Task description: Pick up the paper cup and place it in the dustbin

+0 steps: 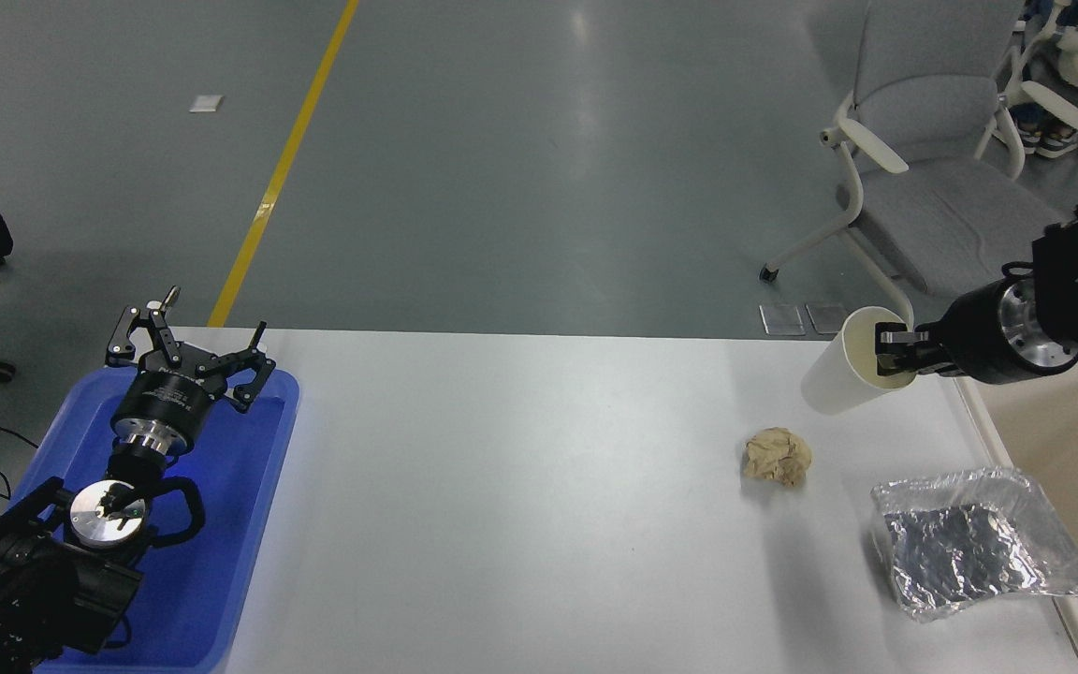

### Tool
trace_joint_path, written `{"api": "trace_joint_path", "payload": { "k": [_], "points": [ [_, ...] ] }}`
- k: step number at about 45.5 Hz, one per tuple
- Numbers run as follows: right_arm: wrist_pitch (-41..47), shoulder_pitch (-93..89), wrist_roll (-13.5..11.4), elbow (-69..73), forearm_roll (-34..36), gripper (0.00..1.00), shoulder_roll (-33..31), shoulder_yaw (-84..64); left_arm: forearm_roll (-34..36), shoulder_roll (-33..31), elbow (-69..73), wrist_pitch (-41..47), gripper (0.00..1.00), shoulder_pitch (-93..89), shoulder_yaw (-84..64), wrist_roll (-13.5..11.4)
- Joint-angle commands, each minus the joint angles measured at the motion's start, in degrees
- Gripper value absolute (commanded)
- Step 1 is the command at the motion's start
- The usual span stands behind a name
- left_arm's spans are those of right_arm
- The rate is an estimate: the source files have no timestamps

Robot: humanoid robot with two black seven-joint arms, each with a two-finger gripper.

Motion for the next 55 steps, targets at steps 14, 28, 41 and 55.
{"api": "trace_joint_path", "payload": {
  "k": [14, 28, 41, 55],
  "points": [
    [7.3, 9.1, -0.1, -0.2, -0.5, 0.0, -6.0, -0.2, 0.0, 0.0, 0.0, 0.0, 1.0, 0.0, 0.0, 0.0],
    [6.1, 4.0, -0.1, -5.3, -1.0, 0.0, -6.0, -0.2, 0.0, 0.0, 0.0, 0.0, 1.0, 0.0, 0.0, 0.0],
    [-0.8, -10.5, -0.1, -21.8, -0.8, 0.0, -6.0, 0.5, 0.0, 0.0, 0.0, 0.0, 1.0, 0.0, 0.0, 0.0],
    [-10.4, -33.3, -0.1, -40.4, 0.3, 0.0, -5.9, 7.1, 0.1, 0.0, 0.0, 0.0, 1.0, 0.0, 0.0, 0.0]
  ]
}}
